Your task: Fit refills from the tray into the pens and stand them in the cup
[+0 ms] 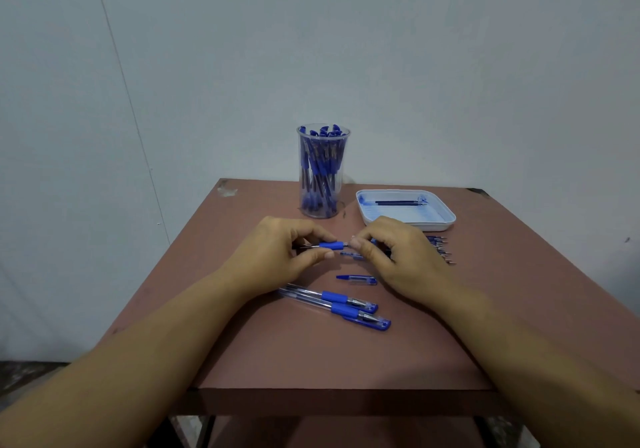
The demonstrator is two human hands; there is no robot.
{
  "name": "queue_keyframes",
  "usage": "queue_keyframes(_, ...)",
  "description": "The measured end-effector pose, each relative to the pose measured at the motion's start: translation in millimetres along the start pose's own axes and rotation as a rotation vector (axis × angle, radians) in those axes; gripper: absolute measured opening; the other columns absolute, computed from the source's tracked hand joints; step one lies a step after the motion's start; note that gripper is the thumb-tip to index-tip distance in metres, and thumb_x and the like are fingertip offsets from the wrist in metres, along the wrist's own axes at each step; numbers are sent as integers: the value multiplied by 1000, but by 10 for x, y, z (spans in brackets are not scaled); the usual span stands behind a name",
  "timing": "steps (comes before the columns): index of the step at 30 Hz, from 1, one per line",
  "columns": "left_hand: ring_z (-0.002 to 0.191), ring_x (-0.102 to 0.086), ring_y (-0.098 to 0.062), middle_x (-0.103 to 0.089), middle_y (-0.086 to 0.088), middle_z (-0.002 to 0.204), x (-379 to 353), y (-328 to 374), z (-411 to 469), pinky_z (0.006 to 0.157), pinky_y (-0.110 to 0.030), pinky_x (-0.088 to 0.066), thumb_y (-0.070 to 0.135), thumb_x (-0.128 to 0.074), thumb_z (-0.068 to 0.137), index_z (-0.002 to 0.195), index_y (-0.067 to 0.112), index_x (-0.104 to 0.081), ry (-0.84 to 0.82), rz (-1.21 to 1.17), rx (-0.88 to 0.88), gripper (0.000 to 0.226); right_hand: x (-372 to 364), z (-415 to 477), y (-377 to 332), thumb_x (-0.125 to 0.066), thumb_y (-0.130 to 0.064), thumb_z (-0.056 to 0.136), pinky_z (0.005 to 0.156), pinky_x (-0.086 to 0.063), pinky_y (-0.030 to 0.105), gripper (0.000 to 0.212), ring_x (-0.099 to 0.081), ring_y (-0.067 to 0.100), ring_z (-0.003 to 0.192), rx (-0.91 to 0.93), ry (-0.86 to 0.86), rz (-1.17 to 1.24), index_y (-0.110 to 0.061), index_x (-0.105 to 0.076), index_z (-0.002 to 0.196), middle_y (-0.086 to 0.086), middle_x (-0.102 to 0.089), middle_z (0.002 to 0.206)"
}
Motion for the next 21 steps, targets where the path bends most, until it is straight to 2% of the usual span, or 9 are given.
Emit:
queue_keyframes(2,70,-65,-6,-73,17,81,-6,-11,0,65,-24,-53,28,-78,83,99,32,-76,-6,7,3,17,-14,0,-6,-68,-32,89,65,-38,14,8,-52,3,75,0,-11,-13,-25,-67,91,-18,-58,81)
queue_keyframes(4,69,-65,-6,-73,16,80,-7,-17,0,64,-22,-52,29,-78,83,100,32,-76,-7,11,2,18,-16,-13,-5,-73,-33,85,63,-39,14,14,-51,8,72,-10,-23,-9,-26,-63,93,-18,-55,79)
queue_keyframes(8,68,-65,-9,-73,15,79,-7,-21,4,62,-20,-50,31,-77,83,100,33,-75,-2,15,-7,17,15,-14,22,-64,-43,89,65,-39,12,18,-52,4,76,-46,0,47,-27,-64,95,-20,-57,82)
queue_keyframes(10,67,-65,-8,-73,14,78,-7,-24,5,61,-18,-49,33,-77,83,101,33,-75,-5,20,-7,18,-3,-1,19,-60,-41,93,66,-38,14,18,-54,4,78,-20,-11,32,-25,-67,92,-17,-60,83)
queue_keyframes(13,68,-64,-4,-73,16,79,-6,-15,6,61,-14,-47,31,-77,83,101,33,-75,-11,29,-7,18,-16,-5,11,-69,-35,88,64,-43,21,11,-53,10,73,-11,-33,11,-25,-66,93,-14,-60,81)
queue_keyframes(16,69,-65,-5,-72,17,79,0,-12,4,62,-16,-49,29,-78,83,100,34,-75,-4,15,-6,18,-3,-32,11,-71,-41,85,62,-41,16,19,-52,9,71,-38,-30,36,-29,-62,97,-18,-55,77)
queue_keyframes(18,69,-64,-6,-72,17,78,-8,-14,2,63,-20,-51,30,-77,83,100,34,-75,-9,8,-5,18,9,-23,19,-60,-49,89,64,-40,15,21,-53,4,75,-52,-17,64,-30,-63,98,-21,-57,80)
queue_keyframes(20,69,-65,-9,-73,15,79,-15,-23,0,65,-27,-54,31,-77,83,101,34,-75,-17,0,0,18,-4,-10,22,-54,-46,94,66,-41,21,25,-54,5,77,-37,-23,47,-25,-67,93,-17,-60,82)
queue_keyframes(21,69,-66,-9,-73,14,79,-16,-24,-1,65,-28,-54,32,-77,83,101,34,-75,-20,0,0,18,-18,-6,26,-57,-42,95,65,-42,24,22,-55,7,77,-32,-30,34,-24,-68,92,-15,-61,82)
Point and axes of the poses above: each hand's wrist, its own z-axis towards the middle knuckle, its own x-axis out of the back of the hand, y = z × x, the point moved 8 cm from there along z, towards the middle knuckle
